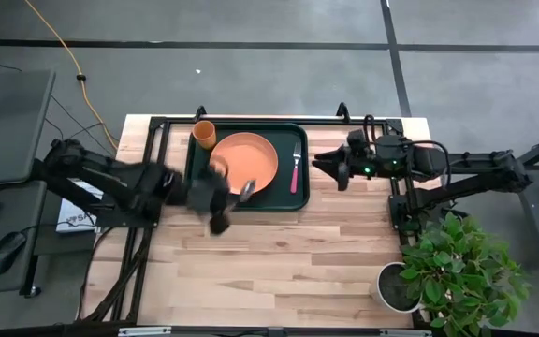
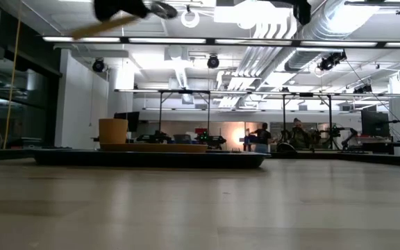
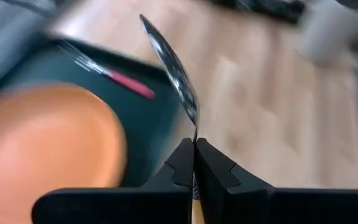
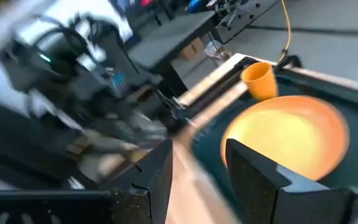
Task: Pick and place plate/cup/fork/spoon on tray
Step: Put the yellow spoon on the black serving tray
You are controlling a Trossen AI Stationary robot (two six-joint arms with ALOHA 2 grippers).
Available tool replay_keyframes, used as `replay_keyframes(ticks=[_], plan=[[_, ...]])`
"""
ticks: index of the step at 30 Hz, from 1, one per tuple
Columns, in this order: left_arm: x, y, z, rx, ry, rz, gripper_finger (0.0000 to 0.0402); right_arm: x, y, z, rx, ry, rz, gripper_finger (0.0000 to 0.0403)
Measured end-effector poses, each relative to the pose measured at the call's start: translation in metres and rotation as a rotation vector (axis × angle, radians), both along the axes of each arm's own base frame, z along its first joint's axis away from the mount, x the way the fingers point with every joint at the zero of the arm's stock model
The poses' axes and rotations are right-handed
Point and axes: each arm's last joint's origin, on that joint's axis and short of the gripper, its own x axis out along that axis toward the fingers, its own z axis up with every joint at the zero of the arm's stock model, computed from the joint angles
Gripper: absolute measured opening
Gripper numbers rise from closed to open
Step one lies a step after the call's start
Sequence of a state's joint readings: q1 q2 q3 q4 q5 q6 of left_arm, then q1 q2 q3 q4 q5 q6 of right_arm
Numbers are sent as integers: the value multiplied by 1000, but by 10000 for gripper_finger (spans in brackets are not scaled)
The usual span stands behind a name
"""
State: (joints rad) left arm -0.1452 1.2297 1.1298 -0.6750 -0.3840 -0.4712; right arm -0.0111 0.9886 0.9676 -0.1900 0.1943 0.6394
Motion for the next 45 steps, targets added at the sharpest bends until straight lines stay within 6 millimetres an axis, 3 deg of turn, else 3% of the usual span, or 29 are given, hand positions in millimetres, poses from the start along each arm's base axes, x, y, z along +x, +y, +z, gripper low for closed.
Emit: replay_keyframes(ticks=[6, 12, 18, 22, 34, 38, 45], plan=[[36, 55, 0, 33, -154, 129, 1, 37, -3, -7, 149, -125, -39, 142], [45, 70, 11, -88, -311, 1, 1, 73, -2, -20, 21, -140, 112, 142], [24, 72, 38, -147, -444, -52, 0, 76, -5, -18, -2, -152, 109, 142], [19, 70, 44, -176, -477, -61, 0, 76, -8, -11, -11, -224, 119, 142], [55, 74, 32, -252, -586, -107, 0, 83, -7, -10, -7, -294, 174, 139], [55, 76, 32, -246, -586, -94, 0, 83, -7, -10, -5, -294, 173, 109], [54, 79, 32, -232, -582, -83, 1, 82, -9, -8, -6, -301, 173, 10]])
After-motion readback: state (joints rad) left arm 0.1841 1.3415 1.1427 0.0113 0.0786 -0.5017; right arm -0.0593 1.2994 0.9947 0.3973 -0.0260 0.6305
